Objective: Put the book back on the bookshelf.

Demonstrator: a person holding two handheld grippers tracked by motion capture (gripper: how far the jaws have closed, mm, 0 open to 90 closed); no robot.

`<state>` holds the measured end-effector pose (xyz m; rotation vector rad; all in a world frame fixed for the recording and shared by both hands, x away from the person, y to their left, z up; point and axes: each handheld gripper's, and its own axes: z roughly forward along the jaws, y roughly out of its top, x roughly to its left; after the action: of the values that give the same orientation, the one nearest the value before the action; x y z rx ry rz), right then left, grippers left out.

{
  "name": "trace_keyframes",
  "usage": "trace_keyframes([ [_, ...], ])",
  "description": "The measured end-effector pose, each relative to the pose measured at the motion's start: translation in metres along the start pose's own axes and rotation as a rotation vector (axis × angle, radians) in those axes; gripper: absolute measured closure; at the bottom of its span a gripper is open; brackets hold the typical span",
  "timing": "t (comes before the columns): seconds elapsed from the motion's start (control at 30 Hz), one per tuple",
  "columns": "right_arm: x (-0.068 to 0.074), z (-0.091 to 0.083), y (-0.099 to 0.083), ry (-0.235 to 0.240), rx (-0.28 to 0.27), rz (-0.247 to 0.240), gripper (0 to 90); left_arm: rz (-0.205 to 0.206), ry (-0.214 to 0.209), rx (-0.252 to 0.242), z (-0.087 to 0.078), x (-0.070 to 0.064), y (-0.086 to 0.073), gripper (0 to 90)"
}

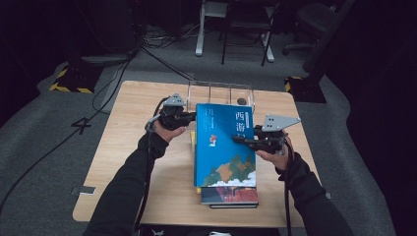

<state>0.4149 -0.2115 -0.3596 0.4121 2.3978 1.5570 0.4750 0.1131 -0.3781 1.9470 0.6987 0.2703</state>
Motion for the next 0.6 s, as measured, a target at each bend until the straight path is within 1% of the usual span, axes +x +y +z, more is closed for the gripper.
trace_keyframes([
  [0.07,-0.001,-0.001,0.002,-0.018,-0.013,-0.009,72.2,0.007,0.001,-0.009,-0.003,0.001,0.006,89.6],
  [0.1,-0.001,-0.001,0.003,-0.030,-0.018,-0.022,72.6,0.011,0.000,-0.012,-0.004,0.001,0.009,89.7],
  [0.17,-0.001,-0.002,0.004,-0.036,-0.022,-0.027,73.1,0.014,0.000,-0.016,-0.006,0.001,0.012,89.6],
  [0.2,-0.001,-0.002,0.006,-0.040,-0.030,-0.036,73.4,0.022,0.007,-0.025,-0.008,0.001,0.016,89.6],
  [0.23,-0.001,-0.002,0.007,-0.058,-0.039,-0.056,73.8,0.024,0.005,-0.027,-0.010,0.002,0.019,89.7],
  [0.3,0.000,-0.003,0.008,-0.076,-0.063,-0.079,74.6,0.039,0.002,-0.040,-0.014,0.002,0.026,89.7],
  [0.37,0.001,-0.004,0.009,-0.085,-0.081,-0.101,75.1,0.041,0.002,-0.048,-0.016,0.002,0.028,89.6],
  [0.4,0.004,-0.004,0.010,-0.092,-0.086,-0.119,75.3,0.037,0.005,-0.061,-0.018,0.001,0.031,89.7],
  [0.5,0.011,-0.006,0.008,-0.100,-0.102,-0.141,76.3,0.054,-0.002,-0.071,-0.023,-0.005,0.031,89.2],
  [0.53,0.011,-0.006,0.008,-0.100,-0.102,-0.141,76.3,0.054,-0.002,-0.071,-0.023,-0.005,0.031,87.7],
  [0.57,0.017,-0.010,0.005,-0.108,-0.119,-0.156,77.0,0.077,0.022,-0.073,-0.027,-0.014,0.030,84.7],
  [0.6,0.020,-0.012,0.003,-0.112,-0.130,-0.152,77.2,0.077,0.022,-0.073,-0.027,-0.014,0.030,81.0],
])
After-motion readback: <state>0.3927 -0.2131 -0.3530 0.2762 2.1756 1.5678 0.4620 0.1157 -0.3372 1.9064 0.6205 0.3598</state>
